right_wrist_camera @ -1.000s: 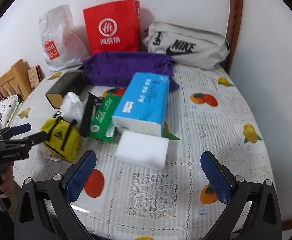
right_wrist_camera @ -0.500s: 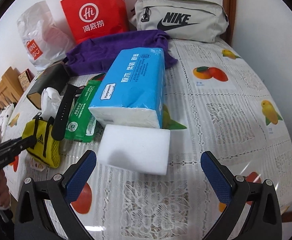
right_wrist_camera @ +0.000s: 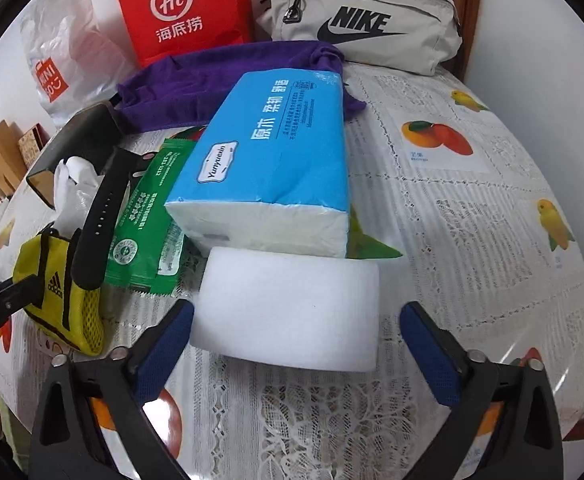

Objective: Organize soft objects
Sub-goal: 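Grasp the yellow Adidas bag with the left gripper while the right grasps the white foam block, then carry the yellow bag onto the purple towel with the left while the right sets the foam block there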

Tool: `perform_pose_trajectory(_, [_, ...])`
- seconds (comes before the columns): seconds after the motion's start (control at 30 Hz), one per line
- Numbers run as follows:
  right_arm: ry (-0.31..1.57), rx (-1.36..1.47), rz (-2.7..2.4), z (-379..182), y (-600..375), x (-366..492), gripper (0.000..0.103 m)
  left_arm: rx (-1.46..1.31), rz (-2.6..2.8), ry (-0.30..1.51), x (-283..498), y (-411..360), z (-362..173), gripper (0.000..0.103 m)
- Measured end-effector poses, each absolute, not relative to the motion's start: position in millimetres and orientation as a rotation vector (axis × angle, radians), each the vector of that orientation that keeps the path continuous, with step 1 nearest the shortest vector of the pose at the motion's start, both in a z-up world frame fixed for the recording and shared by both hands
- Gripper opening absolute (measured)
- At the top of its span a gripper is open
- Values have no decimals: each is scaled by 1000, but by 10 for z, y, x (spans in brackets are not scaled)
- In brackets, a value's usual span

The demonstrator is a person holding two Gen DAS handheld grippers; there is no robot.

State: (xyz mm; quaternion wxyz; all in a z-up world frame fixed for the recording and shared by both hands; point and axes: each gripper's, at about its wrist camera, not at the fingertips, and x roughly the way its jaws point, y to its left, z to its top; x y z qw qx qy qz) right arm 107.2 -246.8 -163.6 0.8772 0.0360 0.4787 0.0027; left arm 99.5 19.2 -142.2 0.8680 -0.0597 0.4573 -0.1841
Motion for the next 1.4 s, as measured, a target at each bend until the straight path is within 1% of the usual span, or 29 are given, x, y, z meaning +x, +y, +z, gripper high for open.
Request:
perform_pose_trajectory(0.03, [999,87,11,-1644,-2487,1072,83,-126,-388,953,989,215,-1398,18])
perform_pose_trajectory(0.3, [956,120,36,-1419,-2591,929,82,-124,-398,929,929,281,-1235,13])
perform_pose_trajectory(0.8, [867,113,68,-857,-2623,885,82,-136,-379,851,962,419,-749,12])
perform_pose_trajectory(1.07, [840,94,101,-611,-2581,1128,82,-138,-346,835,1263,432,-532,12])
perform_pose_trajectory(1.4, [837,69,150,-455,-2508,1789,82,-140,-279,838,1916,447,-348,12])
